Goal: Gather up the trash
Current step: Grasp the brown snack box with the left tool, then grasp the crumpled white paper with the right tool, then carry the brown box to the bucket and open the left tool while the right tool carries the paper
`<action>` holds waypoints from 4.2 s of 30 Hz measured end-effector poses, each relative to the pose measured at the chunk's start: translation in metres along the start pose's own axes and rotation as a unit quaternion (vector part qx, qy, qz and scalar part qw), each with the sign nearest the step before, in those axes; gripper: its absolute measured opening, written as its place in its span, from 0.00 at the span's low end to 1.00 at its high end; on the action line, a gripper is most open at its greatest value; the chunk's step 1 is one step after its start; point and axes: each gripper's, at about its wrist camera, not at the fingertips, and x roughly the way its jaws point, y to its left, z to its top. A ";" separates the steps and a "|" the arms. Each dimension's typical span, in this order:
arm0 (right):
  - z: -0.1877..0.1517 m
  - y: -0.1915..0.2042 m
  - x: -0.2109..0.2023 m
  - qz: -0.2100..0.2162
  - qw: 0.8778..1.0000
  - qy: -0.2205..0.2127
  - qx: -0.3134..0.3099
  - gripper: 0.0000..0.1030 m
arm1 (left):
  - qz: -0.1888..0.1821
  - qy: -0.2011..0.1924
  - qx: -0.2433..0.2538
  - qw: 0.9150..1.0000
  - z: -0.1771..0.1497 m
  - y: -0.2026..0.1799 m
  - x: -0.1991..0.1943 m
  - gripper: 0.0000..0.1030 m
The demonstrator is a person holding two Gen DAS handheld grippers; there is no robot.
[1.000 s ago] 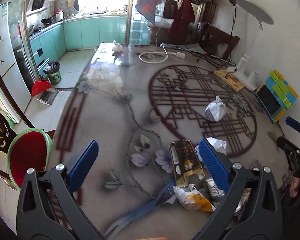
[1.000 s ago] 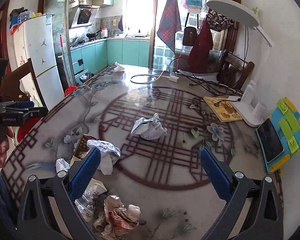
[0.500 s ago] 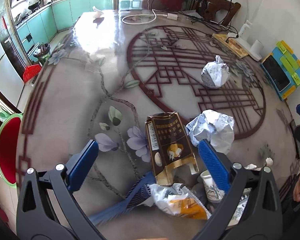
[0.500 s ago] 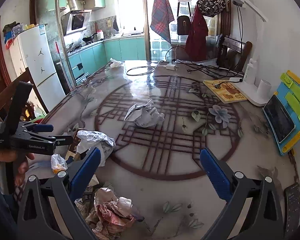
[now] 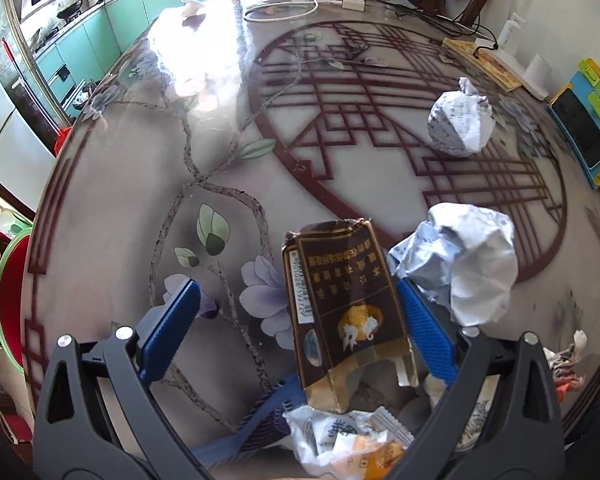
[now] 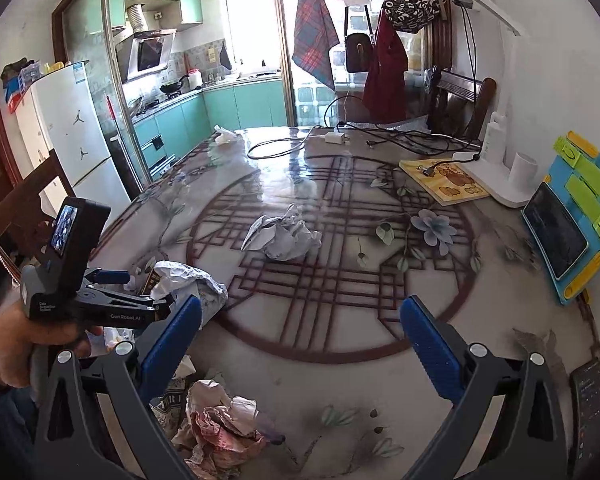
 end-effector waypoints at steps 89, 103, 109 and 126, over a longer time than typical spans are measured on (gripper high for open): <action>0.105 0.198 0.072 0.027 0.982 -0.014 -0.184 0.53 | 0.039 -0.227 -0.138 0.963 -0.006 0.208 -0.191 0.44; 0.116 0.309 0.071 0.085 0.970 -0.028 -0.225 0.53 | 0.112 -0.161 -0.204 0.959 -0.025 0.330 -0.159 0.44; 0.115 0.351 0.083 0.105 0.964 -0.023 -0.244 0.53 | 0.128 -0.124 -0.245 0.953 -0.039 0.379 -0.130 0.44; 0.105 0.433 0.112 0.167 0.948 -0.010 -0.272 0.53 | 0.211 -0.181 -0.319 0.906 -0.066 0.423 -0.165 0.90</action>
